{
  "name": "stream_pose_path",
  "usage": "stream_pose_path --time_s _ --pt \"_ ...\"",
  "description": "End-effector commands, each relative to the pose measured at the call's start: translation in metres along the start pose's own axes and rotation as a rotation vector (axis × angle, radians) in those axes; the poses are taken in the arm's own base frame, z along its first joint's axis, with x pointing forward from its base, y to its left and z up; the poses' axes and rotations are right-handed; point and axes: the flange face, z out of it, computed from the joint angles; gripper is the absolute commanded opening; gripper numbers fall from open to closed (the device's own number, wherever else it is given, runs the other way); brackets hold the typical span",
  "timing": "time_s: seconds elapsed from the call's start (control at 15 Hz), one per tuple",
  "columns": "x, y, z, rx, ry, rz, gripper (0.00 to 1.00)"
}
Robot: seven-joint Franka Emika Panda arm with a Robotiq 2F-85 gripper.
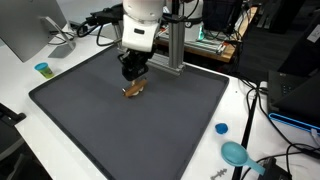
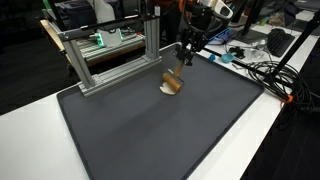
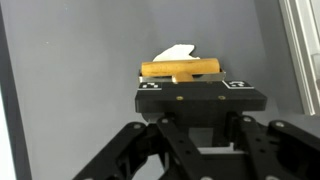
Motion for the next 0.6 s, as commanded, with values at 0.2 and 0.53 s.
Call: stream_pose_path --time_s 0.2,0.53 --pt "0.010 -0.007 0.019 -0.027 0.010 0.142 0.22" --pt "-0.006 0.000 0.028 0.015 -0.032 0.240 0.22"
